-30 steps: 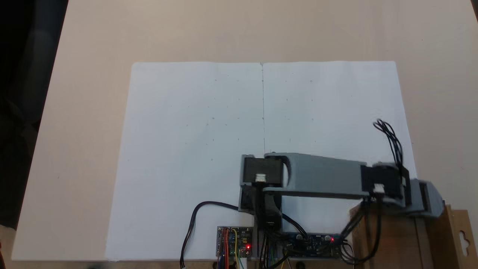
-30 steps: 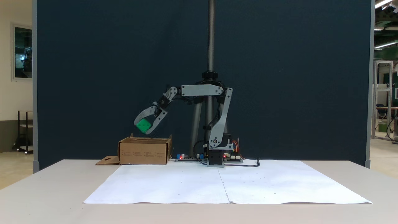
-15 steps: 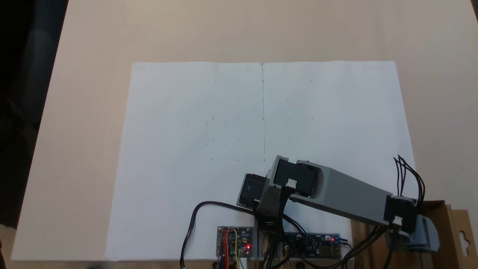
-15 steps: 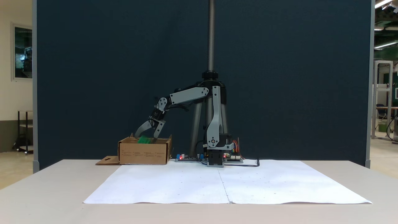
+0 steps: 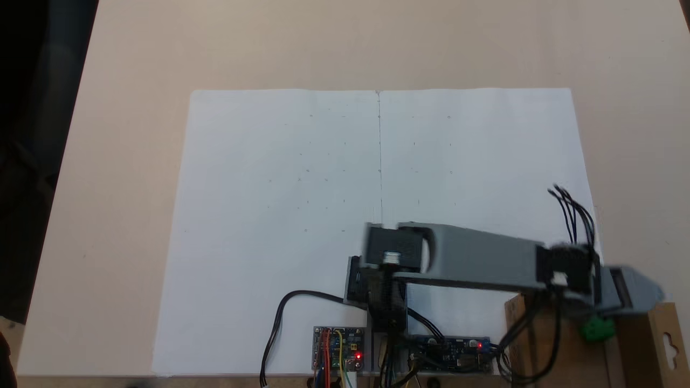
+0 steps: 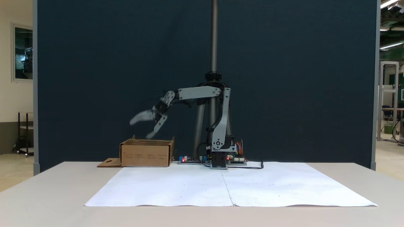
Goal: Grasp a green dice and put it in the bin.
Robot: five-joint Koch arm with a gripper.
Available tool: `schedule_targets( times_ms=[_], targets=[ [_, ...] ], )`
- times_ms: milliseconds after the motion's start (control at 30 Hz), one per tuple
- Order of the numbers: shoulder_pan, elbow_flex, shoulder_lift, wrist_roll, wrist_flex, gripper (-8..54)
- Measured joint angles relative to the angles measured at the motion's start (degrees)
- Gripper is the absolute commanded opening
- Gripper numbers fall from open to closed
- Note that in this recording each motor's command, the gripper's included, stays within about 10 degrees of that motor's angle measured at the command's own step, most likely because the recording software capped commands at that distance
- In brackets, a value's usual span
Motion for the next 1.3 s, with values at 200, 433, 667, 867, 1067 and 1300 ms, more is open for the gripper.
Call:
schedule_targets(
  times_ms=[200,433,667,867,1067,1300],
  targets=[
    [-16.8,-4.7,14.4,12.0,0.0,42.4],
    [-45.8,-4.7,21.3,19.1,-0.1,42.4],
    [-75.7,-4.7,21.3,19.2,-0.3,42.5],
    [-93.1,0.4,24.3,19.4,-0.5,42.5],
    [-101.1,10.5,31.4,19.4,-0.7,42.5],
    [-96.7,24.5,31.6,19.4,-10.2,45.1]
  ],
)
